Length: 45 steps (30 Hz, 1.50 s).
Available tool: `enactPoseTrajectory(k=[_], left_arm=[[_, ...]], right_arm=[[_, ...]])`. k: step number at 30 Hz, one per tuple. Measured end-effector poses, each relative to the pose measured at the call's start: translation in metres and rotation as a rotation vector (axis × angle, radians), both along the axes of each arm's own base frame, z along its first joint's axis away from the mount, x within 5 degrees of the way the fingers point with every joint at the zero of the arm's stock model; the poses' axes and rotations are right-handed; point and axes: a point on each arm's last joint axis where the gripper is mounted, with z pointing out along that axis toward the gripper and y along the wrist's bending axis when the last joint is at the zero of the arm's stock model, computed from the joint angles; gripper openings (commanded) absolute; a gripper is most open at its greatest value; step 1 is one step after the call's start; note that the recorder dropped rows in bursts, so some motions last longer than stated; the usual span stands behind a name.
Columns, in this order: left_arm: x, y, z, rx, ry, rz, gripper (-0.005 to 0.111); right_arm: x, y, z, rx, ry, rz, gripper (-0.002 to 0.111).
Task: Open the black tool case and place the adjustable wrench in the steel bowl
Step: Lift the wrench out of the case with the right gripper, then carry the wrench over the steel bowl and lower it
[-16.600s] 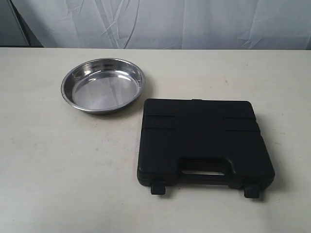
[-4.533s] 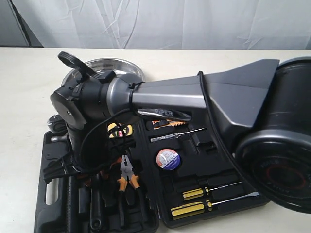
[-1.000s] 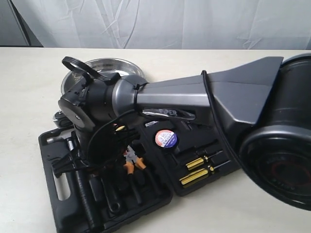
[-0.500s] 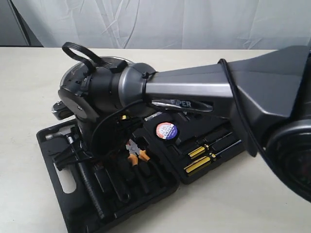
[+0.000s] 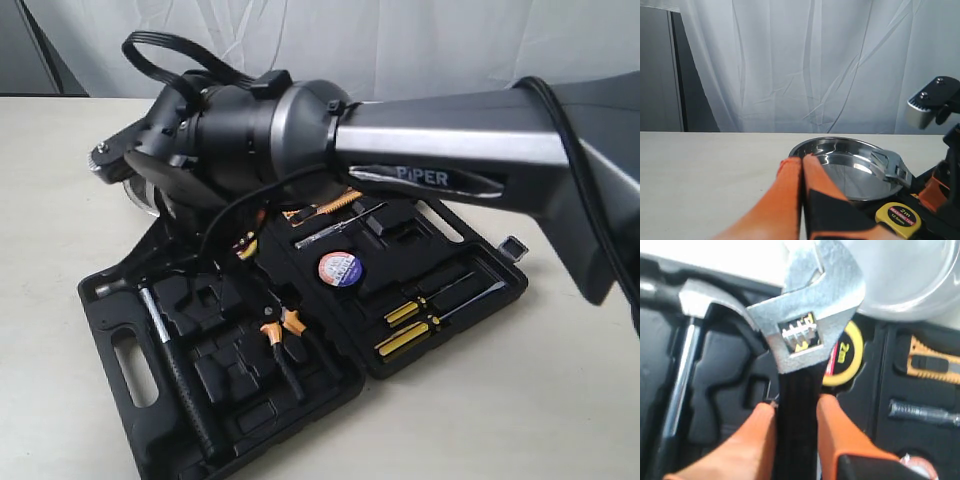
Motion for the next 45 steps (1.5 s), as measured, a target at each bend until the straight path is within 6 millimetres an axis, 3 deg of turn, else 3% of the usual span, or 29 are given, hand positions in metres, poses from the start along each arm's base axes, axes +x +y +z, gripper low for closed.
enactPoseTrajectory(k=[11,22,28,45], left_arm=[[0.000,0.000,0.000,0.000,0.000,0.000,0.000],[0.000,0.000,0.000,0.000,0.000,0.000,0.000],[0.000,0.000,0.000,0.000,0.000,0.000,0.000],[0.000,0.000,0.000,0.000,0.000,0.000,0.000]], right_arm=[[0.095,-0.018,0.003,0.161,0.026,-0.004,-0.001],[0.148,0.006,0.011,0.293,-0.160,0.111,-0.001],[0.189,-0.019,-0.038,0.289,-0.118,0.048,-0.001],[0.196,-0.010,-0.058,0.377,-0.165,0.041,-0.001]])
